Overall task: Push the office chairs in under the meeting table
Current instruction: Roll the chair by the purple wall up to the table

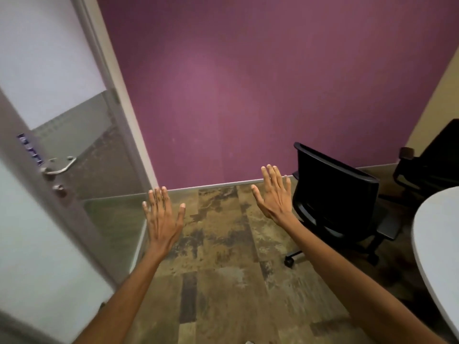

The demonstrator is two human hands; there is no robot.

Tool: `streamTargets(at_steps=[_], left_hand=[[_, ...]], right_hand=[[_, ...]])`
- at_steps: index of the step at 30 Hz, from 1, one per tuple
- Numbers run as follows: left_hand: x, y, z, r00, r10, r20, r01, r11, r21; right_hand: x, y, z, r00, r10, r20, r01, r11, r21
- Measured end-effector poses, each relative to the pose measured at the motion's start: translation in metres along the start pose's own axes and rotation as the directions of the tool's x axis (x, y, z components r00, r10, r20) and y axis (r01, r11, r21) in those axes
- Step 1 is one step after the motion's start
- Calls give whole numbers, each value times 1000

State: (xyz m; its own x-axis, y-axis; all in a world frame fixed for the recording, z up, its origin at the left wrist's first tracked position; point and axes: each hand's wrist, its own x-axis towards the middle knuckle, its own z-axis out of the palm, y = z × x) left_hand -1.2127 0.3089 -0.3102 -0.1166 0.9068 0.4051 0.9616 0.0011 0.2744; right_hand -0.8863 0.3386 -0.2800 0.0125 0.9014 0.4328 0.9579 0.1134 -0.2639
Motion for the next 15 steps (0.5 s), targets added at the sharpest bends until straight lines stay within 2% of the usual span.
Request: streamTargets(at_steps=[6,10,12,15], left_hand=[[118,58,65,987,150,50,-143,984,-110],[208,115,97,964,267,19,-259,950,-176],[240,150,115,944,329,36,-314,925,-216],[265,202,147,899,434,62,-402,872,-281]], right_hand=[[87,57,23,982,170,-79,-174,983,-48],[136,106,23,945,292,-144,-305,950,-72],[150,131,22,920,357,-162,-371,927,-62],[155,171,17,897,385,-217,-419,898,-135]])
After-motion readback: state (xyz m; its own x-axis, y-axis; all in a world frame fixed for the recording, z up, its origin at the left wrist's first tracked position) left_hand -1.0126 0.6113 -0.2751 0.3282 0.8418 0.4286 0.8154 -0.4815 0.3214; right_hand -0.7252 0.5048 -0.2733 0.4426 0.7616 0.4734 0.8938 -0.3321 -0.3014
